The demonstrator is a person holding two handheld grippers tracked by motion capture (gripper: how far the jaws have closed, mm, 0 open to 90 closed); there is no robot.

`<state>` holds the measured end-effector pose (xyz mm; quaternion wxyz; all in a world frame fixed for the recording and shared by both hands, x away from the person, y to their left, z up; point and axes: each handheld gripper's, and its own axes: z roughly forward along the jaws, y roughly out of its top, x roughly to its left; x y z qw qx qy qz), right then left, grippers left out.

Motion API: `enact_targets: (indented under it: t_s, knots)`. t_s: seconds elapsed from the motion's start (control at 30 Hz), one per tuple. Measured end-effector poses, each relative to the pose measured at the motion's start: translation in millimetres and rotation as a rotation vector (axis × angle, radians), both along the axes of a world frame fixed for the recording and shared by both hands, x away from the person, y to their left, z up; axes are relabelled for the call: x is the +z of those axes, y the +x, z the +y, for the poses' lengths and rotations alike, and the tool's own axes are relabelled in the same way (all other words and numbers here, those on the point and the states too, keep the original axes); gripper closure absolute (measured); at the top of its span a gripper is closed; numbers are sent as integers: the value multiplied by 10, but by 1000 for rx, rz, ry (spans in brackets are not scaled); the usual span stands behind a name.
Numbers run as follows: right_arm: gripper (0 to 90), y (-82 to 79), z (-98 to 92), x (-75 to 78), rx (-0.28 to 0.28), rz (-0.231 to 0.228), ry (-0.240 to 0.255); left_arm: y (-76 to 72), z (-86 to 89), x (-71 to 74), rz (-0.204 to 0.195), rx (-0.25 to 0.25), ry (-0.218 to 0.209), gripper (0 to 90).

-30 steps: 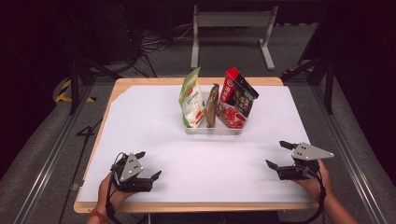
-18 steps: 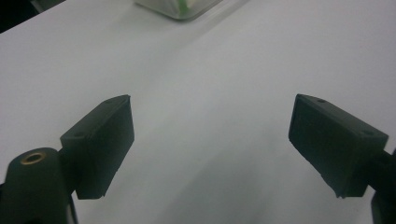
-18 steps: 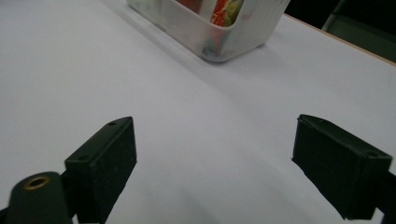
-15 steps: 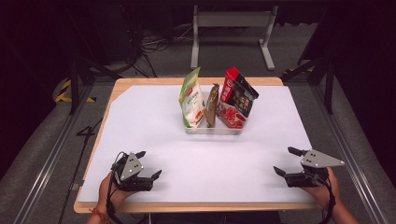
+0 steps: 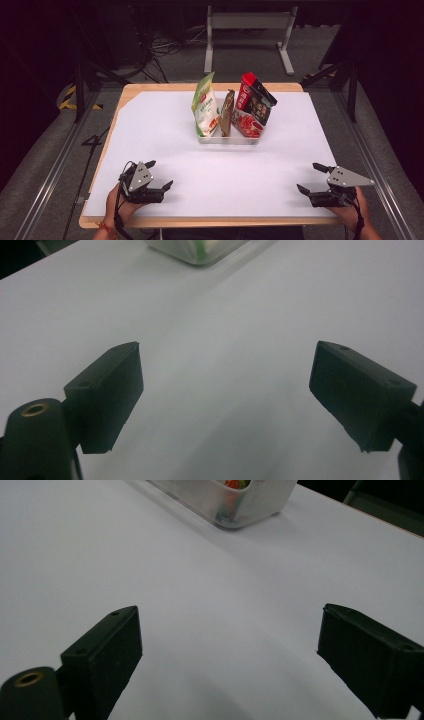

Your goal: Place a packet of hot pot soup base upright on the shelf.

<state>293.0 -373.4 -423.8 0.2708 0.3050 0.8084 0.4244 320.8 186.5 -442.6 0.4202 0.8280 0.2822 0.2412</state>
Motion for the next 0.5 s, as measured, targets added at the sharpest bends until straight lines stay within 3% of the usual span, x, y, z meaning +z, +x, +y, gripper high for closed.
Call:
enact_targets:
  t_s: [0.5]
  knots:
    - [122,-21,-4,-10,-8,3,-2,-11,21,0,-11,-2,1,147]
